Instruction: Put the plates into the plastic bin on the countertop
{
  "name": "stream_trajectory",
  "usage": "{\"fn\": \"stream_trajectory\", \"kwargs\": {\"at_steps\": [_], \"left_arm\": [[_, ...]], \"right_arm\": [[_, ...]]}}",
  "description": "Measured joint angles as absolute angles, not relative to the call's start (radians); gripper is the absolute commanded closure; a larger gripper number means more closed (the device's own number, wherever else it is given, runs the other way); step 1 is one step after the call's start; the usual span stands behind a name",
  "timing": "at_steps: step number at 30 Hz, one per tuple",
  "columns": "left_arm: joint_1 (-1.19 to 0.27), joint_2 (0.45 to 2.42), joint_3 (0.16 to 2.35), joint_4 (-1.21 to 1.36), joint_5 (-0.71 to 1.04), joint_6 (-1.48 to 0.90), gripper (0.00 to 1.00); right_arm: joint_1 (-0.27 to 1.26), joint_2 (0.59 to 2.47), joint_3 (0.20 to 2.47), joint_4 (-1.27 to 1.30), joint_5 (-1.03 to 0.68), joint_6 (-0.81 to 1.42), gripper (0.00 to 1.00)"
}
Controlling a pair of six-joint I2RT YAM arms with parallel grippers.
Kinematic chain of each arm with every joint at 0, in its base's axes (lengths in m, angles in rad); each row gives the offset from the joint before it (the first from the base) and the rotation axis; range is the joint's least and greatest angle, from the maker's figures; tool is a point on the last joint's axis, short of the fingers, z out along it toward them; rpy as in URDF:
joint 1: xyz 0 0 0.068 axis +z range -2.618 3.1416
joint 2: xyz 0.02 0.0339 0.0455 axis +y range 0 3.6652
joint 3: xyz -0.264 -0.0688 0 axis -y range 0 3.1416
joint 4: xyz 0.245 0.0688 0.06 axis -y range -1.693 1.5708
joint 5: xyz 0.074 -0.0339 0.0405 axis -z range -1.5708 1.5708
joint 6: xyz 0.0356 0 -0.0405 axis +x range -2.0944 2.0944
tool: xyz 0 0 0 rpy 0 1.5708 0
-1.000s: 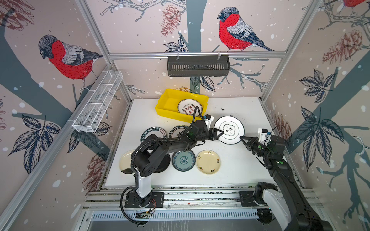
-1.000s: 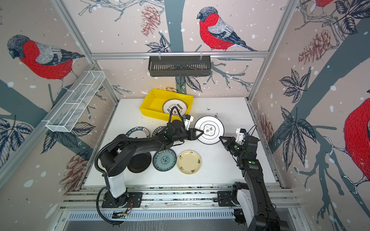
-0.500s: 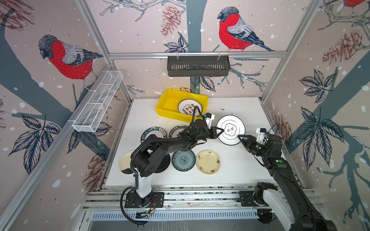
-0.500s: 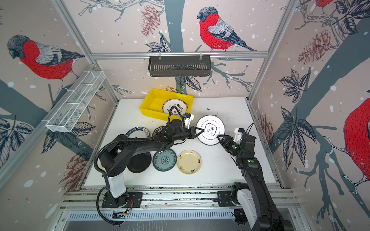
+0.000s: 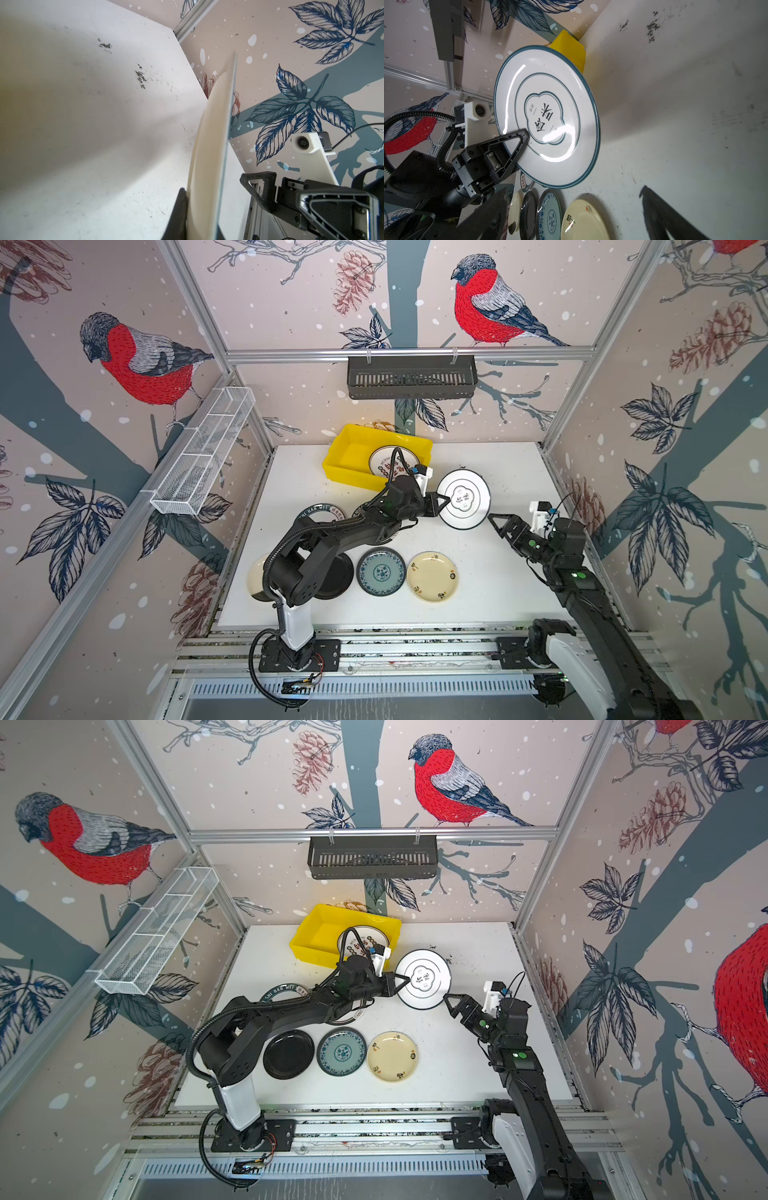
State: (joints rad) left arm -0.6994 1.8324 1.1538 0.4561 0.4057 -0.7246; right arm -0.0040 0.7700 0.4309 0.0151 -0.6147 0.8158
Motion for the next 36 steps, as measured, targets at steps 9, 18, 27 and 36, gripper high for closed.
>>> {"fn": "stream_trajectory", "kwargs": {"at_steps": [9,18,27,36], "left_arm": [[-0.614,1.799,1.224,0.34,0.355,-0.65,1.0],[-0.466,1.798,1.289,0.279,0.273,-0.602,1.0],[-0.405,1.941,1.462,0.223,0.101,-0.533,1.0],[-0.348,2.152,1.736,0.03,-0.003,-0.494,1.0]], "right_arm": [[0.046,0.86,0.538,0.083,-0.582,0.781,0.0],[0.057,0.902,0.551,0.083,-0.587,0.727,0.0],[0.056,0.881,0.537,0.033,-0.588,0.67,0.0],[0.038,0.846,0.551,-0.034,-0.544,0.591,0.0]]}}
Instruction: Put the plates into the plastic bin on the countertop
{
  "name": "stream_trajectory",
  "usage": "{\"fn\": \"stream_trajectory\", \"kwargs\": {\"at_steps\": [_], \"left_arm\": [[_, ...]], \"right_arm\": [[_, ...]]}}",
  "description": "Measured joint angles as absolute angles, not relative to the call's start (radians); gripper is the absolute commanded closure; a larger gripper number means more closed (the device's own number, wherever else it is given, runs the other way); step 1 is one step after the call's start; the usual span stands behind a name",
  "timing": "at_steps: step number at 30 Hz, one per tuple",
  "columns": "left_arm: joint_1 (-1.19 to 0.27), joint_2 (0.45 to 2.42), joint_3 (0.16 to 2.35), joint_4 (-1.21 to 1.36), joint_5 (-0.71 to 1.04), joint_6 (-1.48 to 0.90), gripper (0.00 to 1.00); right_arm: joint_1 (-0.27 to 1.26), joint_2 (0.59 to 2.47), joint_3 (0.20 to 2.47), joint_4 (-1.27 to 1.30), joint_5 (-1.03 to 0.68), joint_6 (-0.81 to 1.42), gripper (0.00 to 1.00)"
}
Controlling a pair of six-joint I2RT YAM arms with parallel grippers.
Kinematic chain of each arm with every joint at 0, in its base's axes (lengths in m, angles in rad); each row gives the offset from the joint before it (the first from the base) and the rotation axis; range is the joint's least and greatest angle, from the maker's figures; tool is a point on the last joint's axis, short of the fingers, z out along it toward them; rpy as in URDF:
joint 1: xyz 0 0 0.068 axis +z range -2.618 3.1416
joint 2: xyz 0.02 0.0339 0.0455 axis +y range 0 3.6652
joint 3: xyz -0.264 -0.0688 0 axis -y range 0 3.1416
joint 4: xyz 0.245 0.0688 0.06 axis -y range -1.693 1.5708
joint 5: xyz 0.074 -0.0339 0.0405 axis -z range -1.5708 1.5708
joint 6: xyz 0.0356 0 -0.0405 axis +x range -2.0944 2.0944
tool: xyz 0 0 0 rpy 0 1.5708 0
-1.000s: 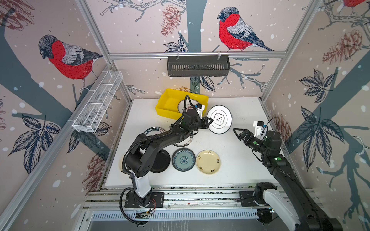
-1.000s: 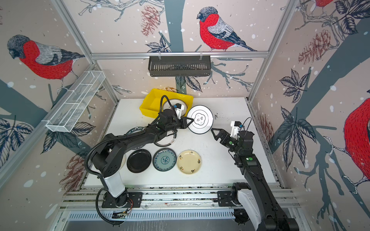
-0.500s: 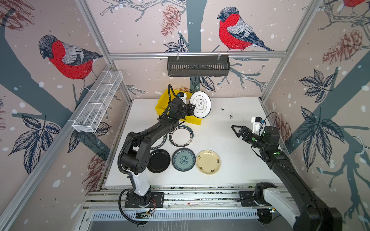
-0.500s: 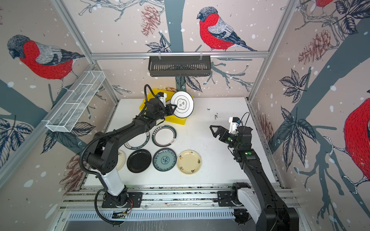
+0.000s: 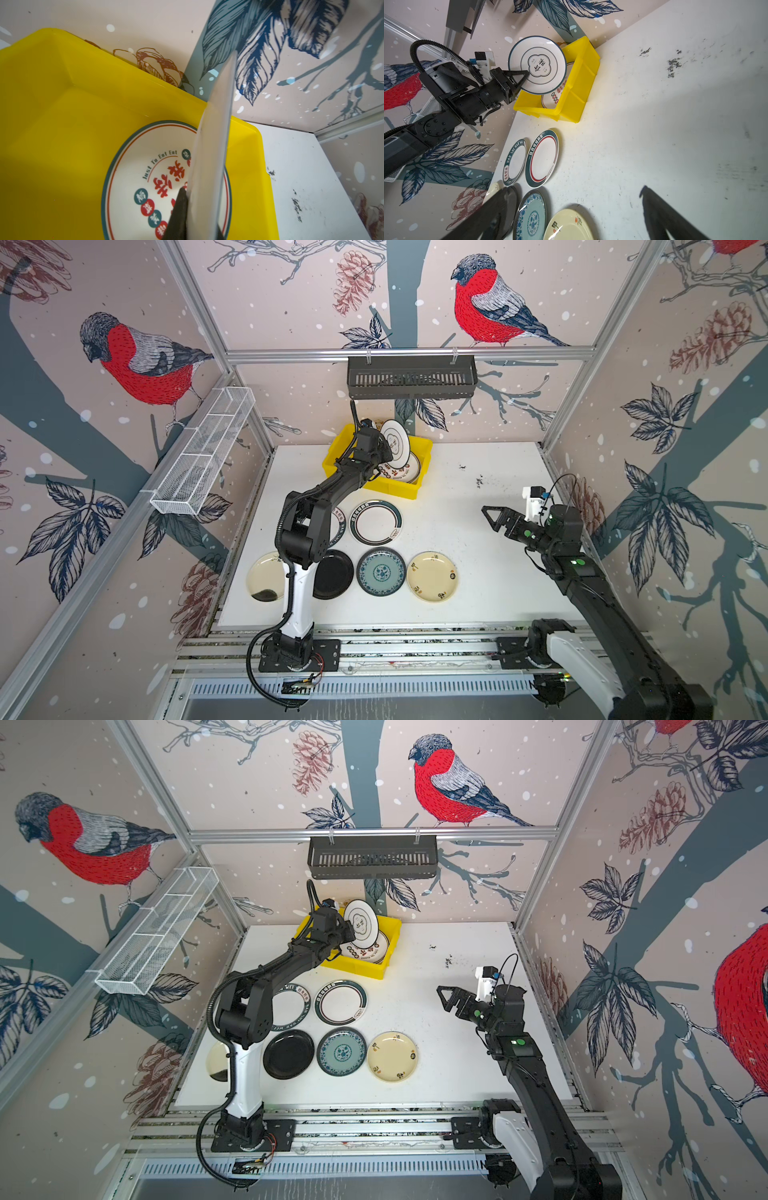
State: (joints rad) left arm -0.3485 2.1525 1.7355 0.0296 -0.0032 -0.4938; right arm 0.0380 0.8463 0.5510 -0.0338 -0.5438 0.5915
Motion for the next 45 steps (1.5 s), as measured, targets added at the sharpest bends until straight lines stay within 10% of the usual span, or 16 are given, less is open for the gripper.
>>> {"fn": "stream_trajectory", "kwargs": {"at_steps": [30,45], "left_arm": [[-0.342,2.321,1.923,-0.115,0.044,-0.596,0.99],[-0.357,2.297,1.885,-0.15,0.038,-0.569,0.37]], "right_arm": [[0.012,0.925,0.524,-0.077,-0.516,0.575,0.0],[0.012,0.918,0.524,-0.081,-0.518,0.581,0.0]]}}
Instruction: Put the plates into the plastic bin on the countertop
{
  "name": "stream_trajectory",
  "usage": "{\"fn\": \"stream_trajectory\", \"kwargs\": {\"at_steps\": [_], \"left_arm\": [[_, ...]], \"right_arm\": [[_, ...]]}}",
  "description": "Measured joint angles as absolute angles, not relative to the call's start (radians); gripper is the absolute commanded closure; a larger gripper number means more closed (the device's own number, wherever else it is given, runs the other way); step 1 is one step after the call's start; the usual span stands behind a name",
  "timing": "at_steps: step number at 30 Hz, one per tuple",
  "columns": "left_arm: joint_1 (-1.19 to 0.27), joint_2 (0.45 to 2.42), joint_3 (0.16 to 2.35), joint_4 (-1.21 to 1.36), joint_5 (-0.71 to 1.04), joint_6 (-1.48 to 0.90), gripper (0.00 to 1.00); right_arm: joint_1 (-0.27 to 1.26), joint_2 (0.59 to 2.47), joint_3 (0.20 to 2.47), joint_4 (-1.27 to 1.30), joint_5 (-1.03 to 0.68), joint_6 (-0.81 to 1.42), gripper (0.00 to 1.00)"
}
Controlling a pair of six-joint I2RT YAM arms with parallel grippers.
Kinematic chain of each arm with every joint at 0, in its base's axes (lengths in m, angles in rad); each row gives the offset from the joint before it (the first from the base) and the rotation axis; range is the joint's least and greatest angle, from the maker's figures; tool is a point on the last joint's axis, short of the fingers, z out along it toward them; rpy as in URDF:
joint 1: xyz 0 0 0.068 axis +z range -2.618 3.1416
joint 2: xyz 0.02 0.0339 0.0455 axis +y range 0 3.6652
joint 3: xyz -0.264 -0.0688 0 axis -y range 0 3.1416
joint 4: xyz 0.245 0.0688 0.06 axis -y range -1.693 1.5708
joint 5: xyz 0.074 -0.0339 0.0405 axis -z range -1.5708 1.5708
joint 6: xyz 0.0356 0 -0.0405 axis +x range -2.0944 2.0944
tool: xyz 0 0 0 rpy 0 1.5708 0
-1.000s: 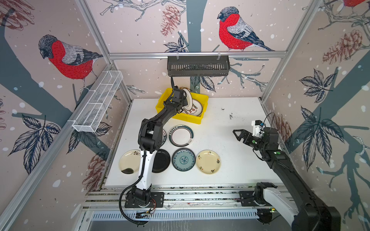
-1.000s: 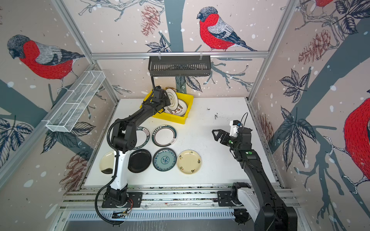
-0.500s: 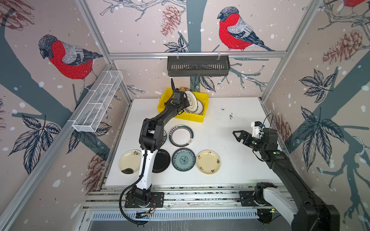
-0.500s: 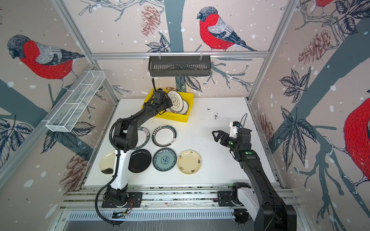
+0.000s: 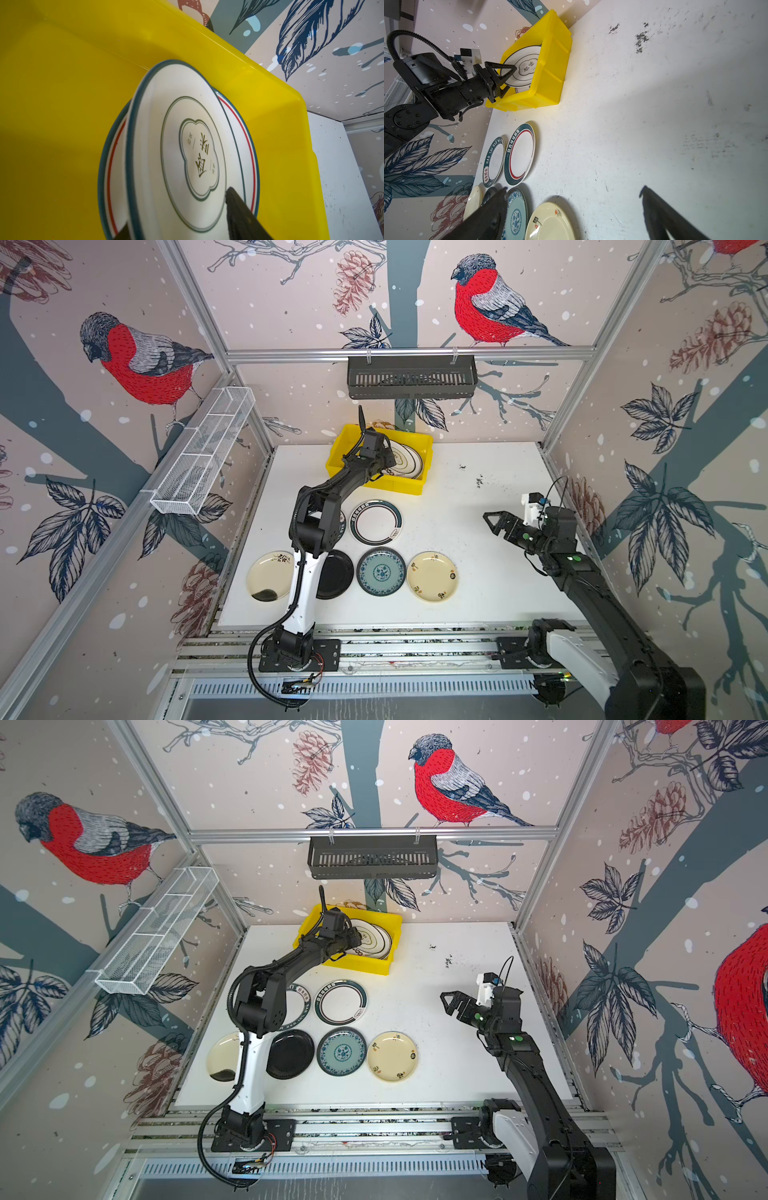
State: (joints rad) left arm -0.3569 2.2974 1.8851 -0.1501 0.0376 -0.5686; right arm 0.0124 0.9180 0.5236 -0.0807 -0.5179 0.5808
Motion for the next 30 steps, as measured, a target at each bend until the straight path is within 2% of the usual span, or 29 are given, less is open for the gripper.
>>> {"fn": "stream_trajectory", "kwargs": {"at_steps": [4,6,9,11,21,30], "left_arm": [[-0.358,2.281,1.865,-0.15,0.019,-0.567,0.32],[-0.359,2.275,1.863,-0.154,0.01,-0.556,0.26],[-0.363,2.262,1.858,-0.168,-0.001,-0.55,0.14],[-0.366,2.252,1.853,-0.17,-0.008,-0.548,0.02],[-0.383,2.147,1.723,-0.137,-0.049,-0.516,0.02],[-0.397,1.952,1.431,0.0,-0.11,-0.517,0.02]], "right_arm": [[0.012,0.918,0.524,-0.081,-0.517,0.58,0.0],[0.012,0.918,0.524,-0.084,-0.517,0.58,0.0],[0.012,0.918,0.524,-0.101,-0.517,0.58,0.0],[0.014,0.915,0.524,-0.108,-0.518,0.577,0.0],[0.04,0.865,0.503,-0.144,-0.517,0.572,0.0],[0.12,0.8,0.427,-0.18,-0.506,0.604,0.0]]}}
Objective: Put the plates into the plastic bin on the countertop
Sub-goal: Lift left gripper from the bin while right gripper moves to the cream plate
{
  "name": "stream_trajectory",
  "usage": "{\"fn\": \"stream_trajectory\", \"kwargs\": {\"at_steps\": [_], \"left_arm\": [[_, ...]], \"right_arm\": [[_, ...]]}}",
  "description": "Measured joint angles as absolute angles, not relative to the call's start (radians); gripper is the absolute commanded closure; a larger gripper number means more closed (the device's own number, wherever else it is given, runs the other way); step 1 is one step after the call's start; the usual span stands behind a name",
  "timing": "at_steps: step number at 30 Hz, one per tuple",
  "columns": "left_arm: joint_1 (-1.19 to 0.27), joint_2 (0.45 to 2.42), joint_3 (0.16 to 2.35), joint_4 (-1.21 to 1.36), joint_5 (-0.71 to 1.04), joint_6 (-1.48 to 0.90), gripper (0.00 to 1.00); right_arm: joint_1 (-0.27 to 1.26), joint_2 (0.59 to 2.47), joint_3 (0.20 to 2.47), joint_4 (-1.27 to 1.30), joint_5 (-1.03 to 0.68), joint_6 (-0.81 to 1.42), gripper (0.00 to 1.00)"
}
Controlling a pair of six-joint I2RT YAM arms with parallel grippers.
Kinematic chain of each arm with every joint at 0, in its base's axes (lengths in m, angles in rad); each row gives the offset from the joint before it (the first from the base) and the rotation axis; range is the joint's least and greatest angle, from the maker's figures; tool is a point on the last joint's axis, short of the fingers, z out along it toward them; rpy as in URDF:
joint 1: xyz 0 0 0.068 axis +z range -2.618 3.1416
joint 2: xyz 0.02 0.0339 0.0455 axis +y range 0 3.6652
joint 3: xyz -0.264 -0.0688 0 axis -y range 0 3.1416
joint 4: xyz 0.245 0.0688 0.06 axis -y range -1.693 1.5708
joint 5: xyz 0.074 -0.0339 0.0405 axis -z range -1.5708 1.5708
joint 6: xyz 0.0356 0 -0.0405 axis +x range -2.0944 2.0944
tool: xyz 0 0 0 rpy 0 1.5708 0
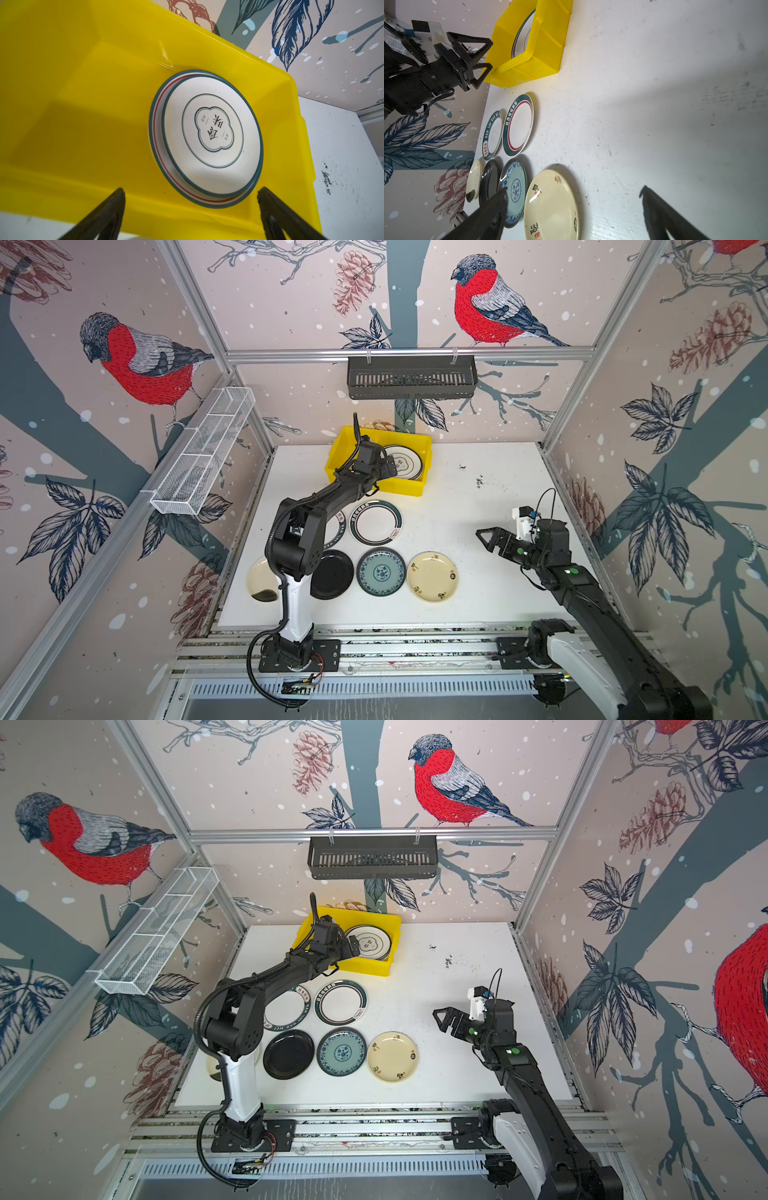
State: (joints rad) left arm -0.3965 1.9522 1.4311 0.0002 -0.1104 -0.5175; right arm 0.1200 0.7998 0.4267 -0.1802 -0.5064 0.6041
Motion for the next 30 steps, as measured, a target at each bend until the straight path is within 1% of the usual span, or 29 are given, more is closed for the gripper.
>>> {"fn": "stream_trajectory", "kwargs": {"at_steps": [4,10,22,30], "left_arm": [[-0.417,1.859,1.327,0.052,-0.16,-0.515,0.02],[-0.422,1.747,1.201,0.094,-0.176,-0.498,0.02],[-0.463,1.45,0.863,0.193,-0.1,-0.527,0.02],[-0.47,1.277,0.734,0.197,-0.077,-0.543,0.02]], "right_arm": [[0.184,0.784,0.397,-0.177,-0.499,0.629,0.0],[0.316,0.779,0.328,-0.155,-0.498,0.687,0.0],[0.481,0.745,0.179,0.018,-0.459,0.871,0.0],[0.583,0.695,0.078,0.13,-0.363,1.039,0.0]]}}
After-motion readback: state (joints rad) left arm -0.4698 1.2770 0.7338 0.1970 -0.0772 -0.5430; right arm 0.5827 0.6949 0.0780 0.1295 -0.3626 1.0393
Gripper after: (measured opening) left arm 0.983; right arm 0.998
